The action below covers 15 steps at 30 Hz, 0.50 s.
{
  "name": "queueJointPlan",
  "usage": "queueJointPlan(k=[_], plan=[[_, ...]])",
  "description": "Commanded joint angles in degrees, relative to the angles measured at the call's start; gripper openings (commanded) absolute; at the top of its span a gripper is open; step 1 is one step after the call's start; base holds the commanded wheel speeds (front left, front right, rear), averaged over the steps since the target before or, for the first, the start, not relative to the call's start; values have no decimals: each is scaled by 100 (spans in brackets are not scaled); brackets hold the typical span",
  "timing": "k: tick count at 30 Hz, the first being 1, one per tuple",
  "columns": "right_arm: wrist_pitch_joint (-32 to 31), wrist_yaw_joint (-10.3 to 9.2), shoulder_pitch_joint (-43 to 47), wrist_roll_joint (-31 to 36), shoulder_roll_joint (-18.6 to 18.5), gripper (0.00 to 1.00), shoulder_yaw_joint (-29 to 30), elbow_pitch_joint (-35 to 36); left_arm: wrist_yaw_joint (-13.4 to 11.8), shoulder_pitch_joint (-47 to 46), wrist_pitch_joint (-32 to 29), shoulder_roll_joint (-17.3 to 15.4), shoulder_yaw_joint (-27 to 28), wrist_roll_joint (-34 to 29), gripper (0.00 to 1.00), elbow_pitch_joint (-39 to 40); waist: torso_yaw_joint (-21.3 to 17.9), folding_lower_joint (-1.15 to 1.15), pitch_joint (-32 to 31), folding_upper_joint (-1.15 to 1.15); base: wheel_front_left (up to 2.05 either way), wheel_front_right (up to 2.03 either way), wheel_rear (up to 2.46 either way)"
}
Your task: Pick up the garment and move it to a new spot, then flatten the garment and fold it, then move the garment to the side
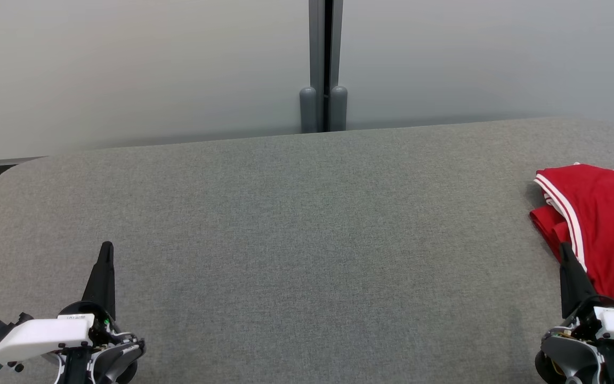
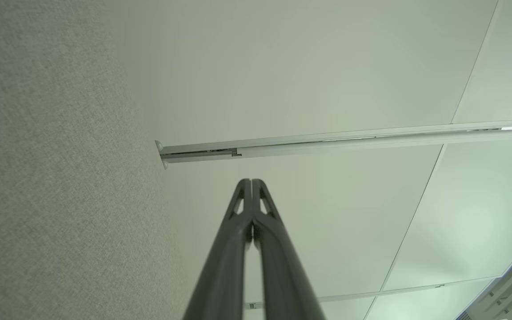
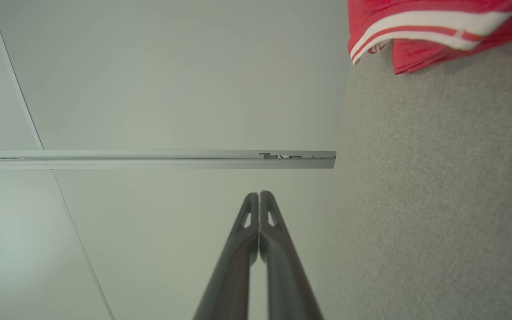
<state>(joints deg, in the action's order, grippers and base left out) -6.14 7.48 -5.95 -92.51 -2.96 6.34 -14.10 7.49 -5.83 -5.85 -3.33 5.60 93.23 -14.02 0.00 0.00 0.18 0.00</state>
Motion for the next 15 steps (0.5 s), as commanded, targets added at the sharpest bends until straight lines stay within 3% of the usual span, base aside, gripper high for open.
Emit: queueJointPlan(k=[1,15], plan=[[-40,2,-62,-10,-6,0,7,-7,25,-74,-8,-23,27,-14,0,-11,0,0,0,0,0,0,0],[-46,2,-63,-3,-2,0,12,-8,25,-76,-21,-11,43,-29,0,-11,0,0,0,0,0,0,0]])
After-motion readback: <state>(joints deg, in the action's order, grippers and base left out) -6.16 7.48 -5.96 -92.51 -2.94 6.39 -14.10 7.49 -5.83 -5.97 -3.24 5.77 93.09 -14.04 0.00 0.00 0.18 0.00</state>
